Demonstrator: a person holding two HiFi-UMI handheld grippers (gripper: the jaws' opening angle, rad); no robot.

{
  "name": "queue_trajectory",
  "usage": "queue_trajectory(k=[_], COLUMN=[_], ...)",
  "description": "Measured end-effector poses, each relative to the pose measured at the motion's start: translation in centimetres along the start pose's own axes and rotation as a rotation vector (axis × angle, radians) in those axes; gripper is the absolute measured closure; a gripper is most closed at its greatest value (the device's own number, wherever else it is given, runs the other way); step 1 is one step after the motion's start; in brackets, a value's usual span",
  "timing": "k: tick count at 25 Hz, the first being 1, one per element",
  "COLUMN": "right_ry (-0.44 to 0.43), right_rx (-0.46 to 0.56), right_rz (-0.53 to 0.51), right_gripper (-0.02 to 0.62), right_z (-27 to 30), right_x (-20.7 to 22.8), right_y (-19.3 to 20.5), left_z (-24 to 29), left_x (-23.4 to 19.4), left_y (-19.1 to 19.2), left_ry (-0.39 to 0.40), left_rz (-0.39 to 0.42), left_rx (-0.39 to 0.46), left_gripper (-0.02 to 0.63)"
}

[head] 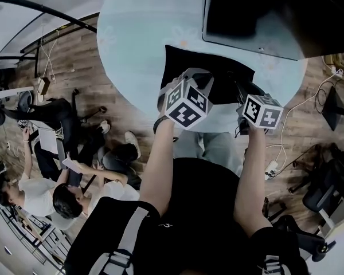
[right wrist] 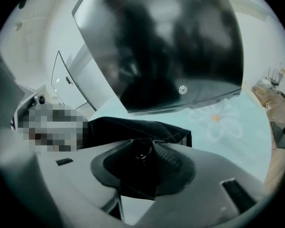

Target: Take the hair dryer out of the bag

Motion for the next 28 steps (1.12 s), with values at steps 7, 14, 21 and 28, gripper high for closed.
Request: queue_trajectory(k=[7, 14, 21, 28], right_ry=[-0.025, -0.035, -0.044, -0.059], right_rx=[-0.073, -0.09, -0.117, -0.13], right_rz=[0.033, 0.044, 0.037, 0.038], right_gripper=[0.453, 0.466, 0.486, 0.511], right_z=[2.1, 3.3, 4.3, 4.5], right_x=[0.6, 1.0, 1.0, 0.7], right_y=[0.9, 1.0, 1.0, 1.0], left_z=[-0.3, -1.6, -4.2, -7.1], left_x=[-0.8, -2.3, -6.6, -9.0], left_y=[0.5, 2.2, 5.7, 11.3], left_ry=[0.059, 0.04, -0.092, -0.127], left_rz=[-0.061, -0.141, -0.296, -0.463], left_rx=[0.045, 0.068, 0.05, -0.019], left_gripper=[0.546, 0.509, 0.445, 0.414])
Point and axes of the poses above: the fingertips, and each gripper's own axes: z forward along the fingers, x to its right, y out of its underside, the point moved 4 cm from there along -z, backward along the fingers, and after that the axes turned 12 degrees about -z, right-handed, at the moved point
